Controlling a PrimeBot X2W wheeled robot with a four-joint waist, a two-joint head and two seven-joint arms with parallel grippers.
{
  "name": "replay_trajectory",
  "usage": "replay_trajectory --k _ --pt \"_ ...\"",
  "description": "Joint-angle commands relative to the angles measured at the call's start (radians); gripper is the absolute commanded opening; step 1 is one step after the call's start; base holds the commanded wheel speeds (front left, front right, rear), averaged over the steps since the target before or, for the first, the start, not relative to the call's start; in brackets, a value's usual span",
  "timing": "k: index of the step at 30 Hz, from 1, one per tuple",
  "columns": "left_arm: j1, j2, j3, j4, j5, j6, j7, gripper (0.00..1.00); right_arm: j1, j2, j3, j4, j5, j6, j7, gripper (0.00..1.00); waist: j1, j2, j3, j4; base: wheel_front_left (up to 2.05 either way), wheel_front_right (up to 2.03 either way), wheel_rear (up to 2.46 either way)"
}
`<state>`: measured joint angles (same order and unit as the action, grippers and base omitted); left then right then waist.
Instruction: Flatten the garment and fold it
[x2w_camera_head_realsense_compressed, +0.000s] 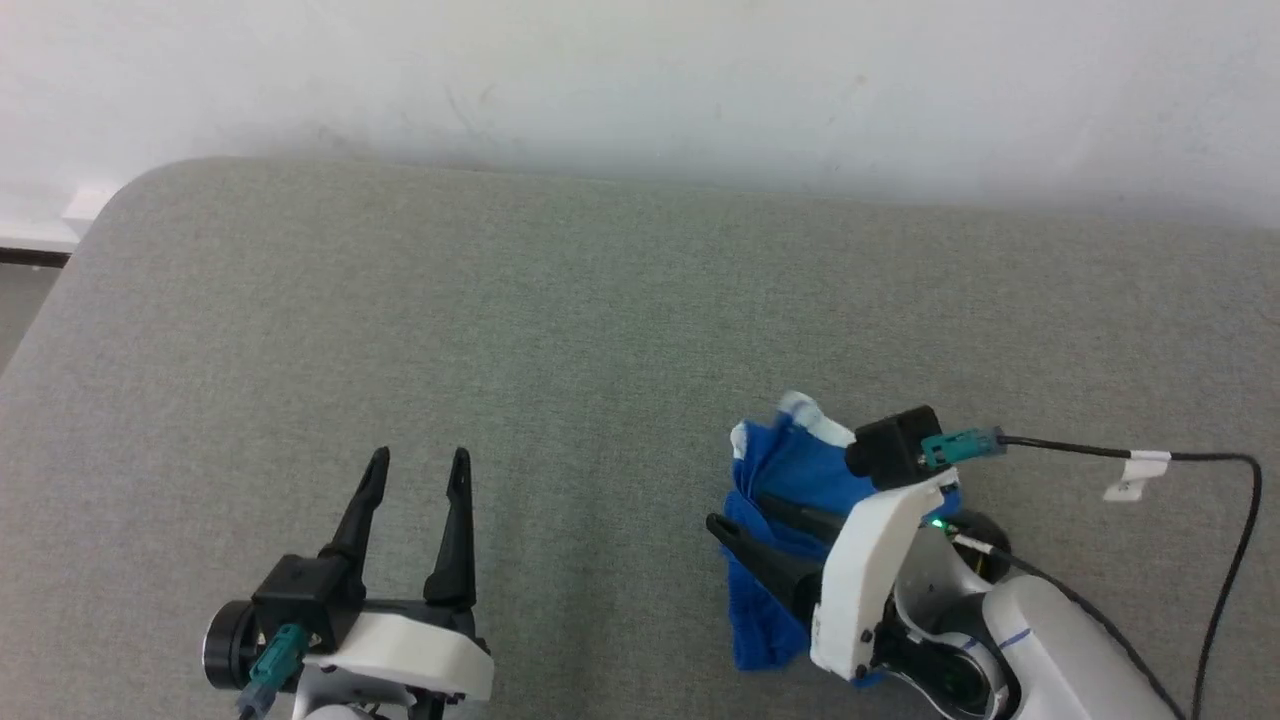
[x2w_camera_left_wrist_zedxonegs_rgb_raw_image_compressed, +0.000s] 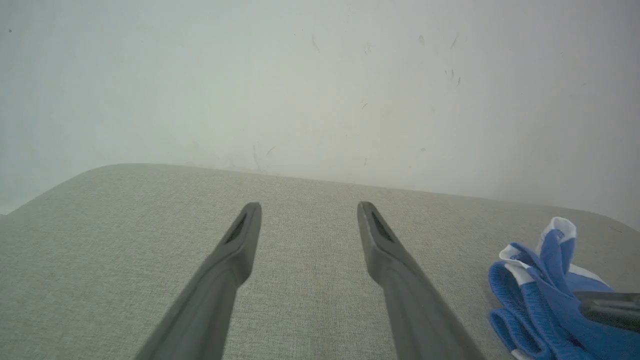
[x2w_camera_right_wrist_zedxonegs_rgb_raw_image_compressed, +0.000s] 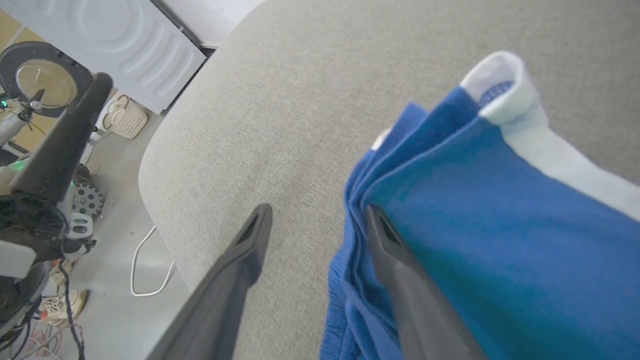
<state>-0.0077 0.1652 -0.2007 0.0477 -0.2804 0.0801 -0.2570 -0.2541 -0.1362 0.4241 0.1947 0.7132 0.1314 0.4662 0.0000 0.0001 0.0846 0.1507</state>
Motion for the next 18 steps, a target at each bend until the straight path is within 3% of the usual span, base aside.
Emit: replay_trajectory --k 1,4,6,10,18 --pt "-0.01 -0.002 0.005 0.0 0.005 0.003 -0.005 1.0 -0.016 -0.034 0.033 -0.022 -0.047 -0.001 -0.017 1.0 0.0 -0.0001 -0.003 -0.008 0.0 0.0 0.0" --pt "-0.006 -0.003 0.012 0.003 0.006 0.006 -0.005 1.0 -0.014 -0.094 0.101 -0.091 -0.129 -0.001 -0.056 1.0 0.0 -0.0001 -0.012 -0.021 0.0 0.0 0.0" --pt "-0.004 -0.004 0.015 0.005 0.007 0.009 -0.005 1.0 -0.002 -0.124 0.094 -0.134 -0.182 -0.001 -0.096 1.0 0.0 -0.0001 -0.018 -0.031 0.0 0.0 0.0" --pt "0.0 -0.002 0.019 0.007 0.008 0.01 -0.005 1.0 0.047 -0.112 -0.003 -0.188 -0.251 -0.001 -0.172 1.0 0.0 -0.0001 -0.026 -0.045 0.0 0.0 0.0" --pt "0.014 0.003 0.03 0.01 0.01 0.021 -0.005 1.0 0.213 -0.017 -0.321 -0.324 -0.467 -0.001 -0.371 1.0 0.0 -0.0001 -0.047 -0.082 0.0 0.0 0.0"
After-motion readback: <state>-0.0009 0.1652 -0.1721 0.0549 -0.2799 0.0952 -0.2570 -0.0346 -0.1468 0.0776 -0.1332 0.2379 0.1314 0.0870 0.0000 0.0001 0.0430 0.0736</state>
